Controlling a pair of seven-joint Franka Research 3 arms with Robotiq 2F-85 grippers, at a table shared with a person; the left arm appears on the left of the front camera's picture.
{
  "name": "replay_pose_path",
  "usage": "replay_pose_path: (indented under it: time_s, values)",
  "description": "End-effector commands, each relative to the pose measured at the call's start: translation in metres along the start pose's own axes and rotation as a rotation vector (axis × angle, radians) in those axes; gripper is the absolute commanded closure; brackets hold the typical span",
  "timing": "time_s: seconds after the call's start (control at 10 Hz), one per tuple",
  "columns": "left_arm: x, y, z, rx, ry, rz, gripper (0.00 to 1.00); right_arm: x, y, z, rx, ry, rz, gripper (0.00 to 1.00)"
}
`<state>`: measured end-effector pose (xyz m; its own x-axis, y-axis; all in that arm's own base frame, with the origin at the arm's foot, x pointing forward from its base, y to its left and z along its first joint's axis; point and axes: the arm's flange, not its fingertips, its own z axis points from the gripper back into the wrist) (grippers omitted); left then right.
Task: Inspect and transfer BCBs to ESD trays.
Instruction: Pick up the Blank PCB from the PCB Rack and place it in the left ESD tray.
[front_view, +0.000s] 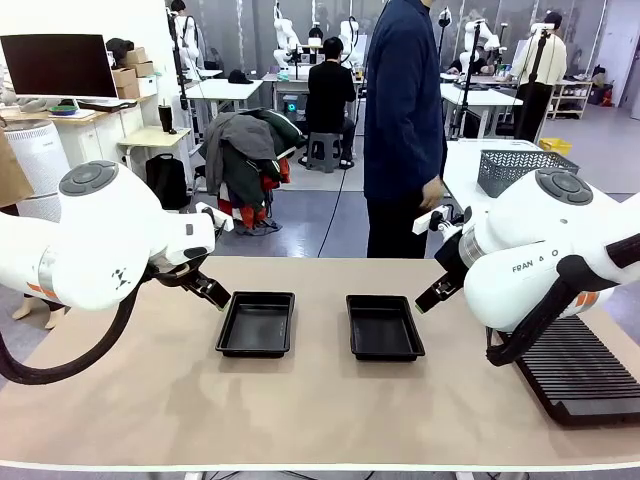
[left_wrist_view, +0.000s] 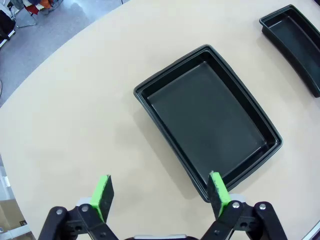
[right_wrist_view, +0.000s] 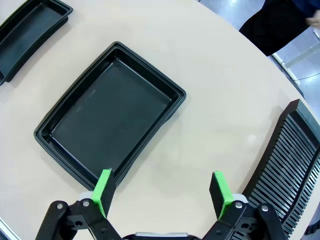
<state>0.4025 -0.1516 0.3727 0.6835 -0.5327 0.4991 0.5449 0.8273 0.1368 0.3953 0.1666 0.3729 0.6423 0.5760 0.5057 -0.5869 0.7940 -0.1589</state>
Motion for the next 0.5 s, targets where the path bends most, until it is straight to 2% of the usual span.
replay_pose_path:
  time_s: [0.0, 0.3, 0.4]
  values:
    - [0.0, 0.0, 0.0, 0.0, 0.0, 0.0, 0.0, 0.0, 0.0, 0.0, 0.0, 0.0, -0.001, 0.0]
    - [0.0, 0.0, 0.0, 0.0, 0.0, 0.0, 0.0, 0.0, 0.0, 0.0, 0.0, 0.0, 0.0, 0.0]
    - [0.013, 0.008, 0.024, -0.015, 0.024, 0.038, 0.0, 0.008, -0.004, 0.034, 0.012, -0.013, -0.076, 0.0]
